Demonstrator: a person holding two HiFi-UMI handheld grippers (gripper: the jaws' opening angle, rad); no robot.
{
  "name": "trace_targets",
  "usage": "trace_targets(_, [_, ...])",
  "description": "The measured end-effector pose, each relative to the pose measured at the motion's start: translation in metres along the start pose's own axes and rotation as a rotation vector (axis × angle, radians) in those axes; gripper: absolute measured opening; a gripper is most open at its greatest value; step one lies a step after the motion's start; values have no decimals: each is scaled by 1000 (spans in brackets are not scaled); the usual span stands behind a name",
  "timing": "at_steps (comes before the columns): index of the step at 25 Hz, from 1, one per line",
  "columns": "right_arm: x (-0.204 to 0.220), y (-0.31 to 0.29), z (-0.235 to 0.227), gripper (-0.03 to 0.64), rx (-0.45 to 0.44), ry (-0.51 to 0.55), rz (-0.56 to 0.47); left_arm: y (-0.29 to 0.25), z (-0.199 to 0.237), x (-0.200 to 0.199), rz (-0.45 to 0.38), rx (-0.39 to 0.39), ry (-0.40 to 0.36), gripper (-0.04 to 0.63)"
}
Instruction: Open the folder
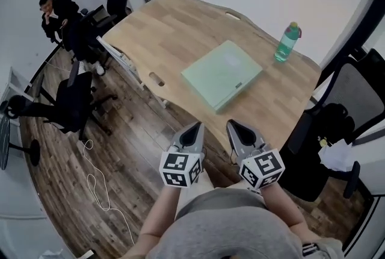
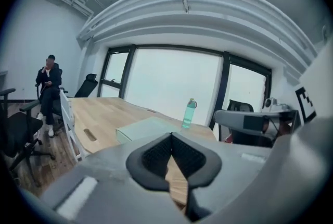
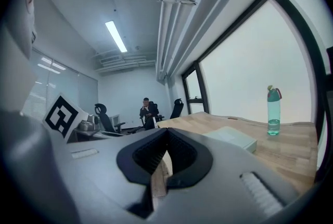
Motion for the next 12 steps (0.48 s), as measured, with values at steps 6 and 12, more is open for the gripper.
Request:
trace_targets(6, [-1, -32, -27, 0, 140, -25, 20, -57, 19, -20, 66, 142, -89, 5])
trace_targets(12, [11, -55, -50, 0, 280, -74, 40, -101, 35, -29, 125, 281, -175, 9])
Point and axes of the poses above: the fingertips, and each gripper's own axes: y backward along the fingers, z to its left, x out of its underside, the point moved 9 cm from there along y, backward along the fingers, and after that the axes turned 11 degrees about -x, right-handed, at the moved point
